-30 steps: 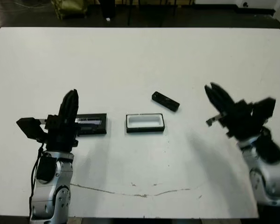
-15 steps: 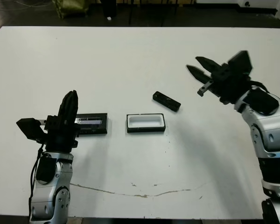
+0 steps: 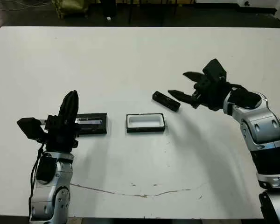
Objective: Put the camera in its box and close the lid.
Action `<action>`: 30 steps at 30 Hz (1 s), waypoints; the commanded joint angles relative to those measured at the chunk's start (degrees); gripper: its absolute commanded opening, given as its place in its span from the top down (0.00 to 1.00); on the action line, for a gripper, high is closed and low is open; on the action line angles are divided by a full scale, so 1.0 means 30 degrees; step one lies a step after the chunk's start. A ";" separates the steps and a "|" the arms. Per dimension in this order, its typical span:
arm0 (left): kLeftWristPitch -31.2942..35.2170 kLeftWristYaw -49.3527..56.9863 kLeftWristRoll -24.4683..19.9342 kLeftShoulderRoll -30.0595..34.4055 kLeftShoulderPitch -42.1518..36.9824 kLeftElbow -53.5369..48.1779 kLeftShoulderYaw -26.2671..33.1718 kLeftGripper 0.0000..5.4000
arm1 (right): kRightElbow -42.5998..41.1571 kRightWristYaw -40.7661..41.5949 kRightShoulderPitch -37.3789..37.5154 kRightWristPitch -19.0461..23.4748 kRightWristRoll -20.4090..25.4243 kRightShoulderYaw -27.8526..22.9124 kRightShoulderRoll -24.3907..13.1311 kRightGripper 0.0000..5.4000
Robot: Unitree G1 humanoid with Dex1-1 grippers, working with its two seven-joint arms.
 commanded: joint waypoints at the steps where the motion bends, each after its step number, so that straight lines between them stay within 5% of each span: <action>1: -0.0041 -0.0120 -0.0019 0.0088 0.0191 0.0421 0.0023 1.00 | 0.1052 0.0695 -0.0296 -0.0232 0.0159 0.0035 -0.0071 0.48; 9: 0.0023 -0.0036 0.0071 0.0089 0.0242 0.0388 -0.0011 1.00 | 0.2236 0.1550 -0.0442 -0.0979 -0.0041 0.0196 -0.0021 0.19; 19: 0.0185 -0.0045 -0.0039 0.0116 0.0294 0.0312 -0.0003 1.00 | 0.3226 0.1617 -0.0626 -0.1404 -0.0265 0.0363 0.0240 0.27; 30: 0.0032 -0.0013 0.0185 0.0150 0.0298 0.0396 -0.0006 1.00 | 0.4453 0.1837 -0.0976 -0.1796 -0.0601 0.0655 0.0495 0.10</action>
